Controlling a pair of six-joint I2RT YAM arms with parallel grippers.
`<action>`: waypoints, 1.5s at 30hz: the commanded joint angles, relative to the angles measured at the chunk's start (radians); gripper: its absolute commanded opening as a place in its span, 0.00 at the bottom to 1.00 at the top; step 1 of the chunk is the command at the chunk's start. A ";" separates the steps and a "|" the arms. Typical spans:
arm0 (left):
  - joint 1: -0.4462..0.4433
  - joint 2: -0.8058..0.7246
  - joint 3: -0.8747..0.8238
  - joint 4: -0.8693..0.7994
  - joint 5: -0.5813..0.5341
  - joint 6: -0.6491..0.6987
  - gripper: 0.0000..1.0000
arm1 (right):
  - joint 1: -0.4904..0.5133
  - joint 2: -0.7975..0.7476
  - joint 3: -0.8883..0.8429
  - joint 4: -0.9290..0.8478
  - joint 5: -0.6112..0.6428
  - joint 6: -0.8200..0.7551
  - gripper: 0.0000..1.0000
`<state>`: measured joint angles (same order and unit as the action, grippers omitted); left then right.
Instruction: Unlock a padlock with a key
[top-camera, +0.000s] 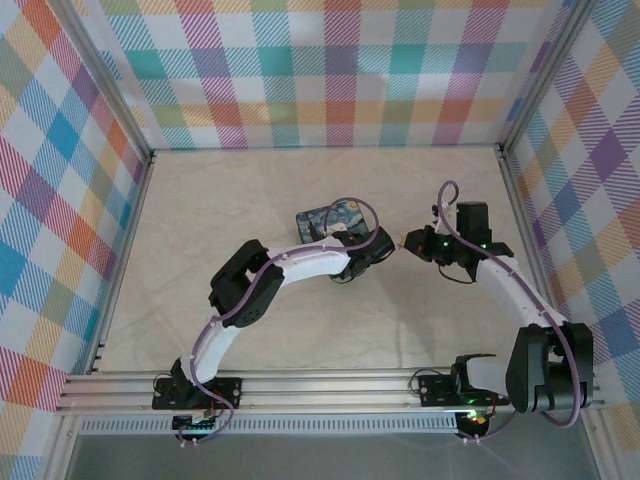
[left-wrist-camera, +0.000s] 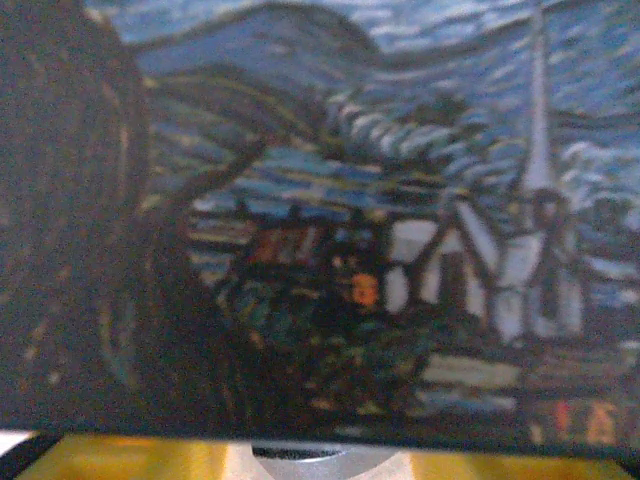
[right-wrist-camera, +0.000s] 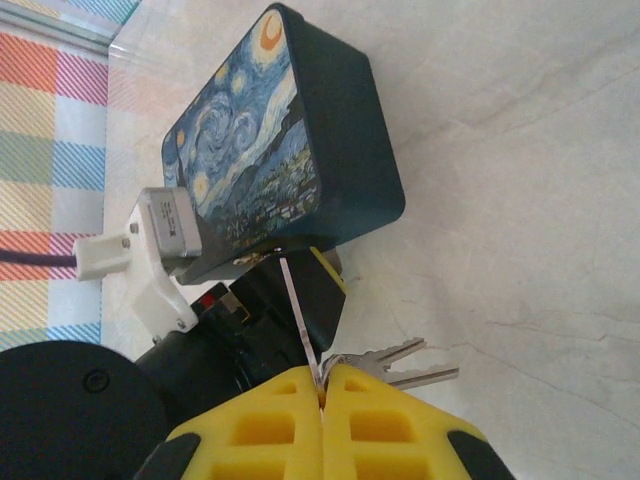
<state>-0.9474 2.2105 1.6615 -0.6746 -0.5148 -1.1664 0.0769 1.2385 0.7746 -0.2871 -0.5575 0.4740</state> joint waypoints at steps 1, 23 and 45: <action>0.013 0.032 0.013 -0.012 -0.004 0.009 0.41 | -0.007 -0.017 0.016 -0.052 -0.039 -0.038 0.00; 0.216 -0.253 0.046 -0.129 0.554 0.162 0.14 | 0.135 -0.133 -0.065 -0.042 -0.139 0.056 0.00; 0.371 -0.422 -0.015 -0.105 1.079 -0.079 0.14 | 0.327 -0.055 -0.115 0.410 -0.174 0.203 0.00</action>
<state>-0.5854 1.8603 1.6691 -0.8089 0.5056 -1.2087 0.4026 1.1889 0.6521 0.0406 -0.6941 0.6739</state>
